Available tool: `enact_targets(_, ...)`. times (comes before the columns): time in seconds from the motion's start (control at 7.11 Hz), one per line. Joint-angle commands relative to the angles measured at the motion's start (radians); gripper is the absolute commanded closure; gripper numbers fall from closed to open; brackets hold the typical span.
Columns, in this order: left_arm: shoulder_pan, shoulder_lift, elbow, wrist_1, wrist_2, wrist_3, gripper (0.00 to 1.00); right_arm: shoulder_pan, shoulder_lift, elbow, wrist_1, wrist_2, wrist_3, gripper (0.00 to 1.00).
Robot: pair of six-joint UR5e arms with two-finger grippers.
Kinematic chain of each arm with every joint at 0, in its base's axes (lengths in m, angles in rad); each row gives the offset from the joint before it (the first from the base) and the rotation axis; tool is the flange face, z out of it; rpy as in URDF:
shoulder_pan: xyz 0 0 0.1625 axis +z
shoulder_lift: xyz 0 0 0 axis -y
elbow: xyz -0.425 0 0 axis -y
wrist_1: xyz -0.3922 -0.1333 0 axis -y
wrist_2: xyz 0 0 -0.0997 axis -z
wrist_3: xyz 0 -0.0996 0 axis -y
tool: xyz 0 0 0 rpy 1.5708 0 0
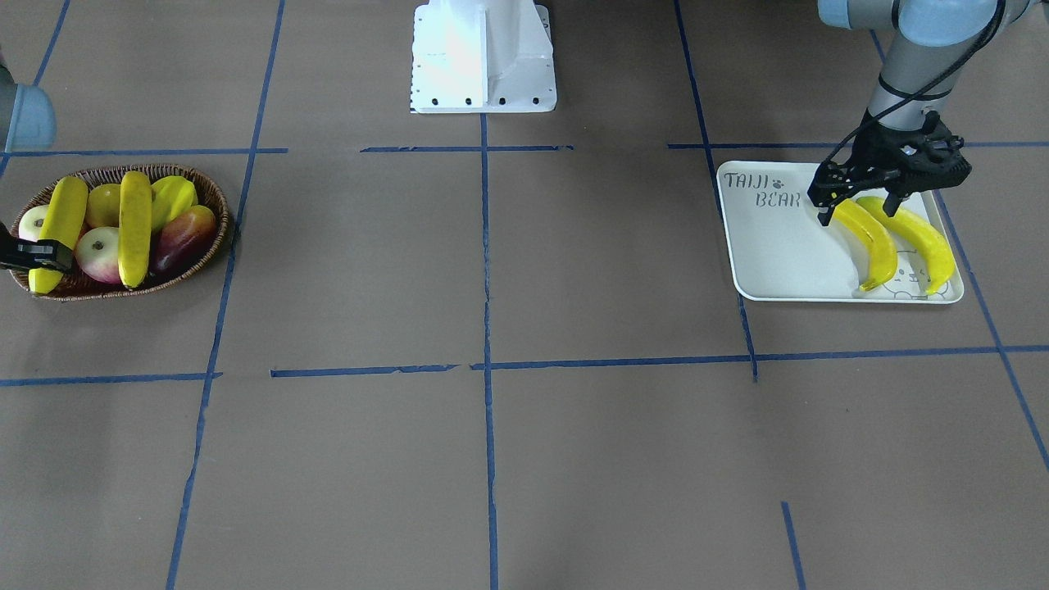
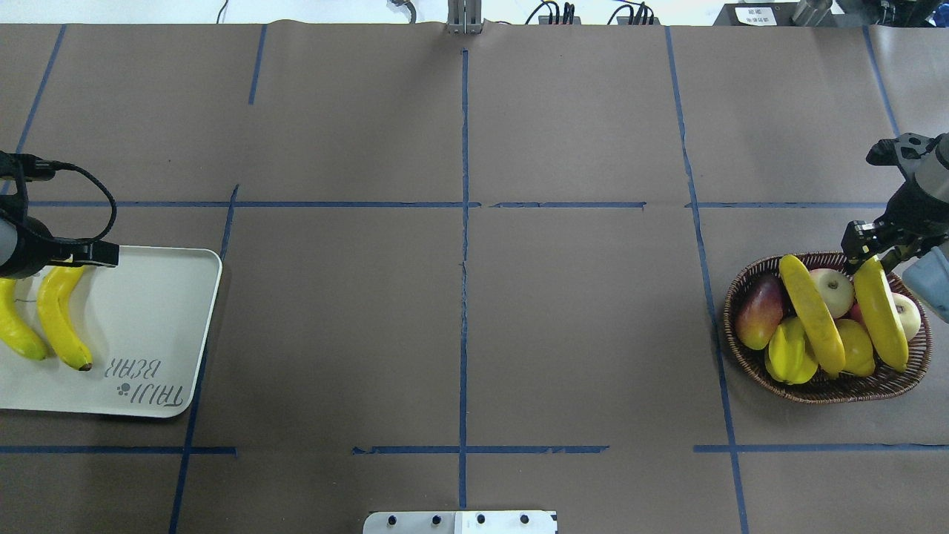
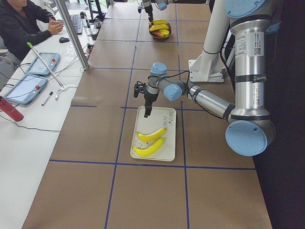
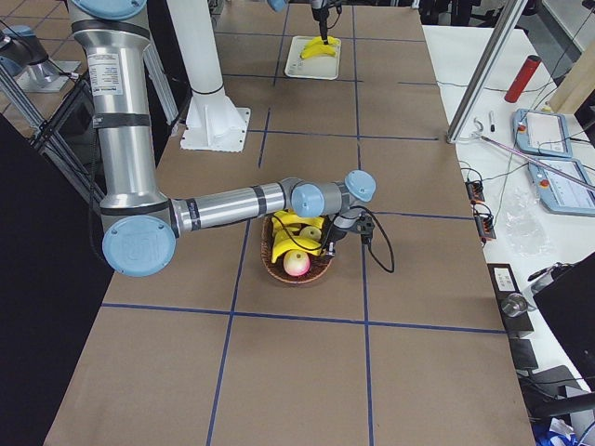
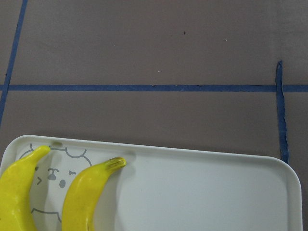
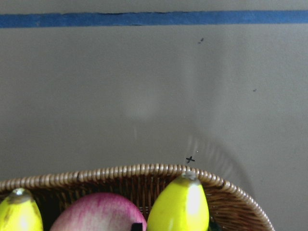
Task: Transfer all bananas from basket to plate
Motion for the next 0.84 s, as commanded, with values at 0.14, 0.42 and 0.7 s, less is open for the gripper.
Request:
enact_targets(0.14,0.000,-0.001,0.002,0.002,0.000,-0.001,0.00,0.004,0.018,0.032,0.000,0.038,-0.013,1.00)
enact_targets(0.42,0.000,-0.003,0.003,0.003,-0.001,-0.001,0.00,0.052,0.002,0.097,-0.012,0.102,-0.014,1.00)
enact_targets(0.7,0.002,-0.029,0.002,0.015,-0.007,-0.015,0.00,0.092,-0.034,0.246,-0.014,0.129,0.002,1.00)
